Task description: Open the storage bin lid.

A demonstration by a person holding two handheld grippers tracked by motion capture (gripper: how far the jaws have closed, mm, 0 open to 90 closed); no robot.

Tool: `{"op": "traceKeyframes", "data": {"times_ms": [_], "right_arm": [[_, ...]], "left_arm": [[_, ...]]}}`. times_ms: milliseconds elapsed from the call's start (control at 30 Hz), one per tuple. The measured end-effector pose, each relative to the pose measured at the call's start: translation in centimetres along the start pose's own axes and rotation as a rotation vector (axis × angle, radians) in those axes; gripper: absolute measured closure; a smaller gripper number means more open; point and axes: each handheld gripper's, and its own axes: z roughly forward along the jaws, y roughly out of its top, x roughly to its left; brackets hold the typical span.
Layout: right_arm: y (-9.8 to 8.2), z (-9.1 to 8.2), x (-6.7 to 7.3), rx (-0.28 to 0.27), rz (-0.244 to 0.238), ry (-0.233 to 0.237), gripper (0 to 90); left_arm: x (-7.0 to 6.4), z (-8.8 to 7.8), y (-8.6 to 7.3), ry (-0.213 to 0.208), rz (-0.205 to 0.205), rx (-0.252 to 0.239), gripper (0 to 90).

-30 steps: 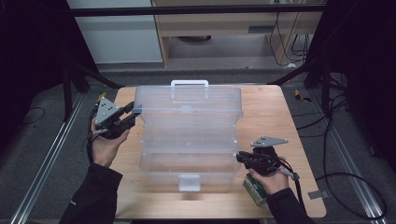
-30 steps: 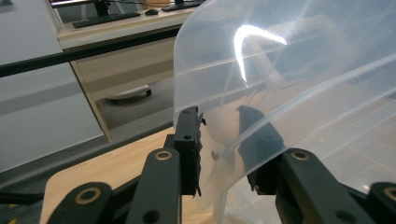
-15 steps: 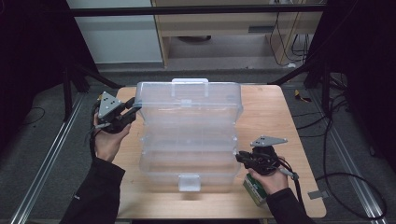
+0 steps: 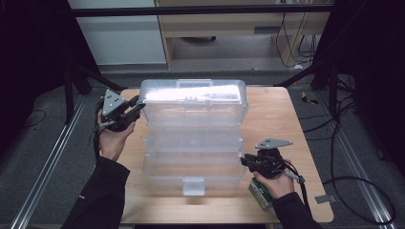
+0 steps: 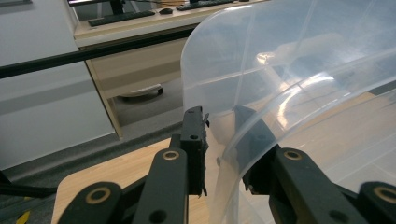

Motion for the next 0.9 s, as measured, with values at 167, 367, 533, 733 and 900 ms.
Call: {"op": "traceKeyframes", "data": {"times_ms": [167,367,533,733,900], "right_arm": [[0.0,0.0,0.0,0.003,0.005,0.000,73.8],[0.1,0.1,0.1,0.013,0.004,-0.004,73.1],[0.1,0.1,0.0,0.013,0.003,-0.003,73.1],[0.1,0.1,0.0,0.013,0.005,-0.003,72.6],[0.1,0.1,0.0,0.011,0.002,-0.002,72.5]], "left_arm": [[0.2,0.6,0.3,0.006,-0.003,0.002,73.8],[0.4,1.3,0.7,0.018,-0.009,0.007,74.3],[0.6,1.9,0.9,0.030,-0.012,0.000,75.1],[0.7,2.6,1.1,0.045,-0.013,0.001,77.7],[1.0,3.2,1.2,0.048,-0.020,0.006,78.6]]}}
